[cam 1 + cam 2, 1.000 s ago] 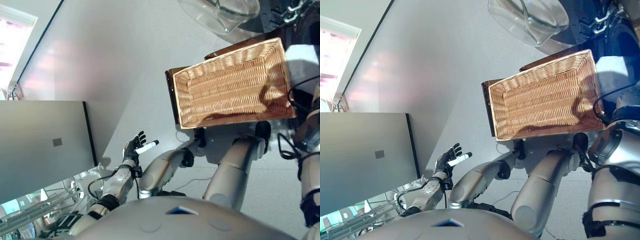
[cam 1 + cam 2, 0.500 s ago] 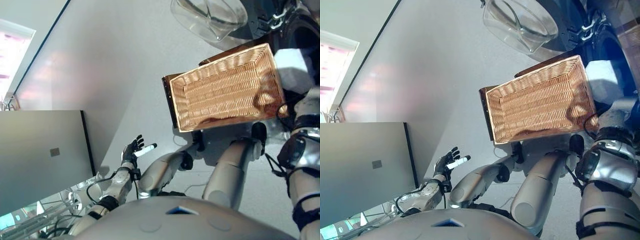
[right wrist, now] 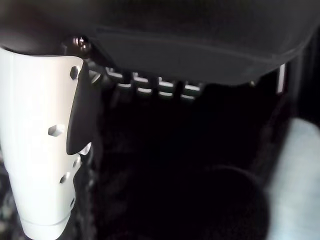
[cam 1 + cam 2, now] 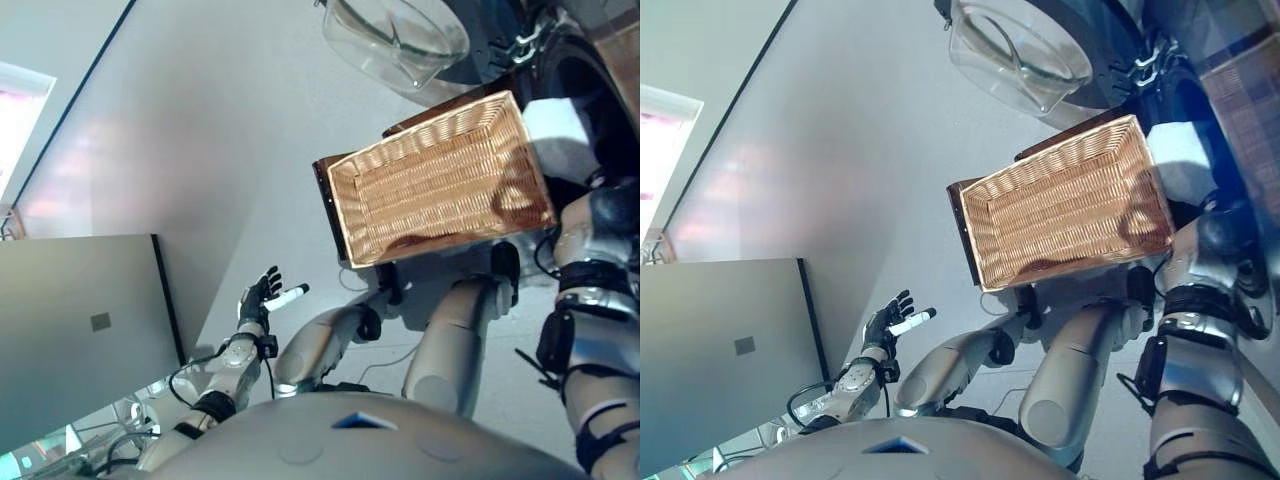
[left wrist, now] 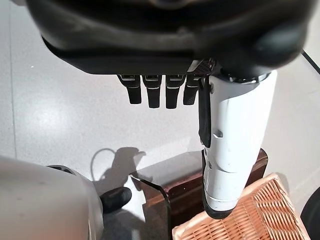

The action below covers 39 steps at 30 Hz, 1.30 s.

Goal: Pick up the clothes and place them into the washing machine

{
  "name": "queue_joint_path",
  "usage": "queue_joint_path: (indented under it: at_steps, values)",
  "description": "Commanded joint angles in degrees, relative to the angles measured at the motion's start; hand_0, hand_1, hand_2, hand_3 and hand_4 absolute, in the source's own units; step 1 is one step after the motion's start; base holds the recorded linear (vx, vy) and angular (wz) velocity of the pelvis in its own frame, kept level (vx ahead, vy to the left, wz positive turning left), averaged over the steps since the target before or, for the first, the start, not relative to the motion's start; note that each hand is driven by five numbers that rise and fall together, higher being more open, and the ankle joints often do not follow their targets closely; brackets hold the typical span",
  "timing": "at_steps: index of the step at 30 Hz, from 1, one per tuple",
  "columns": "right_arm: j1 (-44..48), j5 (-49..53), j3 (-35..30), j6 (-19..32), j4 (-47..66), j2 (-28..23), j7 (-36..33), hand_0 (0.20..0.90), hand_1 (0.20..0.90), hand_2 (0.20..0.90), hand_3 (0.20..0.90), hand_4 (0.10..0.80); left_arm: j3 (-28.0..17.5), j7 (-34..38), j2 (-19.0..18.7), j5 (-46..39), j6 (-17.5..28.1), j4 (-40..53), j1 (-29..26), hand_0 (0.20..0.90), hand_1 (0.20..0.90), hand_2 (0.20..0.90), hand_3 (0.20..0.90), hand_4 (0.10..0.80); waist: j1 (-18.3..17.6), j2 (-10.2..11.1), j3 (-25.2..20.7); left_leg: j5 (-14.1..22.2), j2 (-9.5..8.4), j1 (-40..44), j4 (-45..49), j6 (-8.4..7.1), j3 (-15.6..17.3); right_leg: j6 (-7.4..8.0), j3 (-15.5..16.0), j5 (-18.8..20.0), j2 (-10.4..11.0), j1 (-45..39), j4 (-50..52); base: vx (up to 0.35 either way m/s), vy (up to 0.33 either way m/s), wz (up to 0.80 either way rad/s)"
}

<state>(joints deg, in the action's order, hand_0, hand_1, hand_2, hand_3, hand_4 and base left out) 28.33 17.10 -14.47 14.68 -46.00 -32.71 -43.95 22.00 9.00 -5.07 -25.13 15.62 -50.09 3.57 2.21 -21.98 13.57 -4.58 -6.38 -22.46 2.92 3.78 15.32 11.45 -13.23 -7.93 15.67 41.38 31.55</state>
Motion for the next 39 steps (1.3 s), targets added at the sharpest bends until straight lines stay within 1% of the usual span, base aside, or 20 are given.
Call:
queue_joint_path:
  at_steps: [1,2,3,5,7,10,12,14,17,19,22,25,26,27,29,33,39]
  values:
    - [-5.5,-12.2,4.6,-0.2,7.5,-2.4,-1.5,0.9,0.9,0.9,0.9,0.8,-5.3,2.7,-1.9,0.8,3.9,-5.7,-0.1,0.9,0.9,0.9,0.9,0.8,-0.2,0.7,-3.4,4.3,3.78,-4.4,8.2,-6.72,-0.8,-5.04,1.3,5.7,-0.2,-5.2,-10.4,0.0,-0.011,-0.1]
    - [-5.5,-12.2,4.6,-0.2,7.5,-2.4,-1.5,0.9,0.9,0.9,0.9,0.8,-5.3,2.7,-1.9,0.8,3.9,-5.7,-0.1,0.9,0.9,0.9,0.9,0.8,-0.2,0.7,-3.4,4.3,3.78,-4.4,8.2,-6.72,-0.8,-5.04,1.3,5.7,-0.2,-5.2,-10.4,-0.009,-0.008,-0.11]
    - [-6.2,-18.5,7.4,-3.4,4.1,-3.9,-1.7,0.9,0.9,0.9,0.9,0.8,-6.0,2.5,-2.0,1.4,4.2,-5.8,-0.1,0.9,0.9,0.9,0.9,0.8,-0.4,1.0,-3.1,4.3,3.89,-4.3,8.1,-6.74,-0.6,-5.03,1.1,6.0,-0.3,-5.2,-10.7,-0.012,-0.006,-0.08]
    - [-5.6,-22.8,9.5,-6.2,0.2,-5.4,-2.7,0.9,0.9,0.9,0.9,0.8,-6.3,2.5,-2.0,2.1,4.5,-5.9,-0.2,0.9,0.9,0.9,0.9,0.8,-0.3,1.2,-3.1,4.2,3.97,-4.3,8.0,-6.78,-0.5,-5.02,1.2,6.2,-0.4,-5.1,-11.0,-0.007,-0.004,-0.03]
    - [-4.4,-25.6,11.8,-8.5,-3.9,-6.7,-2.3,0.9,0.9,0.9,0.9,0.8,-6.7,2.3,-2.1,2.2,4.7,-6.2,-0.6,0.9,0.9,0.9,0.9,0.8,-0.2,1.3,-3.0,4.2,4.15,-4.5,8.0,-6.86,-0.4,-5.11,1.1,6.4,-0.5,-5.0,-11.0,0.0,0.0,0.0]
    - [-3.4,-33.8,17.7,-12.6,-8.2,-8.7,-1.6,0.9,0.9,0.9,0.9,0.8,-7.3,2.1,-2.0,2.8,4.8,-6.9,-0.8,0.9,0.9,0.9,0.9,0.8,-0.2,1.7,-2.9,4.0,4.42,-4.6,8.1,-7.01,-0.5,-5.3,1.1,6.5,-0.7,-4.9,-10.9,0.0,0.0,0.0]
    - [-2.0,-38.0,20.2,-15.4,-10.2,-9.5,-2.0,0.9,0.9,0.9,0.9,0.8,-7.3,2.1,-1.9,3.0,4.8,-7.1,-0.9,0.9,0.9,0.9,0.9,0.8,-0.1,1.8,-2.9,3.8,4.55,-4.7,8.0,-7.15,-0.4,-5.34,1.2,6.5,-0.9,-4.9,-11.0,0.0,0.0,0.0]
    - [-1.1,-40.0,20.8,-17.4,-11.3,-9.8,-3.7,0.9,0.9,0.9,0.9,0.8,-7.1,2.4,-1.7,3.2,5.0,-7.2,-1.2,0.9,0.9,0.9,0.9,0.8,-0.1,1.9,-2.9,3.8,4.67,-4.8,8.0,-7.22,-0.4,-5.38,1.1,6.5,-1.0,-4.7,-11.0,0.0,0.0,0.0]
    - [-1.3,-40.2,20.8,-17.9,-10.7,-9.2,-4.6,0.9,0.9,0.9,0.9,0.8,-6.9,2.8,-1.6,2.4,5.1,-7.0,-1.5,0.9,0.9,0.9,0.9,0.8,-0.3,2.2,-2.8,3.7,4.9,-4.8,8.0,-7.33,-0.4,-5.46,1.1,6.6,-1.3,-4.8,-10.9,0.0,0.0,0.0]
    - [-2.4,-43.0,21.2,-18.5,-7.4,-9.3,-4.6,0.9,0.9,0.9,0.9,0.8,-7.1,3.1,-1.5,2.3,5.3,-7.0,-1.6,0.9,0.9,0.9,0.9,0.8,-0.5,2.5,-2.7,3.5,5.09,-4.7,7.8,-7.34,-0.2,-5.5,0.9,6.9,-1.7,-4.8,-11.2,0.0,0.0,0.0]
    - [-4.7,-51.1,24.0,-20.2,-3.0,-11.1,-4.4,0.9,0.9,0.9,0.9,0.8,-7.2,3.1,-1.6,2.6,5.9,-6.6,-1.4,0.9,0.9,0.9,0.9,0.8,-1.0,2.9,-2.3,3.8,5.16,-4.8,8.1,-7.37,-0.2,-5.51,0.8,6.5,-1.8,-4.7,-10.8,-0.002,-0.006,-0.03]
    - [-2.8,-55.9,28.0,-21.8,-6.8,-12.8,-2.8,0.9,0.9,0.9,0.9,0.8,-7.1,2.7,-1.8,3.0,6.5,-6.5,-1.5,0.9,0.9,0.9,0.9,0.8,-0.8,3.1,-2.4,3.8,5.23,-5.1,8.3,-7.45,-0.2,-5.52,0.5,6.6,-1.8,-4.2,-10.6,-0.014,-0.007,-0.02]
    - [-1.5,-58.2,30.3,-22.6,-8.1,-13.5,-1.4,0.9,0.9,0.9,0.9,0.8,-7.0,2.5,-1.9,2.9,6.4,-6.7,-1.6,0.9,0.9,0.9,0.9,0.8,-0.6,3.1,-2.5,3.7,5.25,-5.2,8.4,-7.5,-0.3,-5.5,0.5,6.7,-1.7,-4.2,-10.6,0.0,0.0,0.0]
    - [-0.6,-58.6,30.8,-23.0,-8.7,-13.8,-1.5,0.9,0.9,0.9,0.9,0.8,-7.0,2.3,-1.9,2.9,6.6,-6.7,-1.6,0.9,0.9,0.9,0.9,0.8,-0.6,3.1,-2.5,3.7,5.28,-5.3,8.5,-7.53,-0.2,-5.49,0.5,6.7,-1.7,-4.1,-10.7,0.0,0.0,0.0]
    - [2.3,-60.9,34.4,-24.4,-11.5,-14.2,0.0,0.9,0.9,0.9,0.9,0.8,-6.8,1.9,-1.8,2.3,6.5,-7.1,-1.9,0.9,0.9,0.9,0.9,0.8,-0.3,3.0,-2.6,3.6,5.32,-5.6,8.4,-7.62,-0.1,-5.49,0.4,7.0,-1.7,-3.6,-10.6,-0.033,-0.007,-0.03]
    - [7.2,-60.2,38.5,-24.0,-15.7,-13.3,1.9,0.9,0.9,0.9,0.9,0.8,-6.4,1.6,-1.5,1.8,6.1,-7.5,-2.1,0.9,0.9,0.9,0.9,0.8,0.3,2.9,-2.5,3.4,5.35,-6.0,8.6,-7.65,0.1,-5.55,0.4,7.3,-1.8,-3.2,-10.6,-0.032,-0.012,-0.04]
    - [10.3,-59.1,41.5,-22.6,-14.8,-12.2,3.0,0.9,0.9,0.9,0.9,0.8,-6.0,1.6,-1.7,1.3,5.6,-7.6,-2.4,0.9,0.9,0.9,0.9,0.8,0.6,3.4,-2.3,3.1,5.59,-5.9,8.7,-7.72,0.2,-5.63,0.6,7.6,-1.8,-3.3,-10.6,-0.014,-0.005,-0.06]
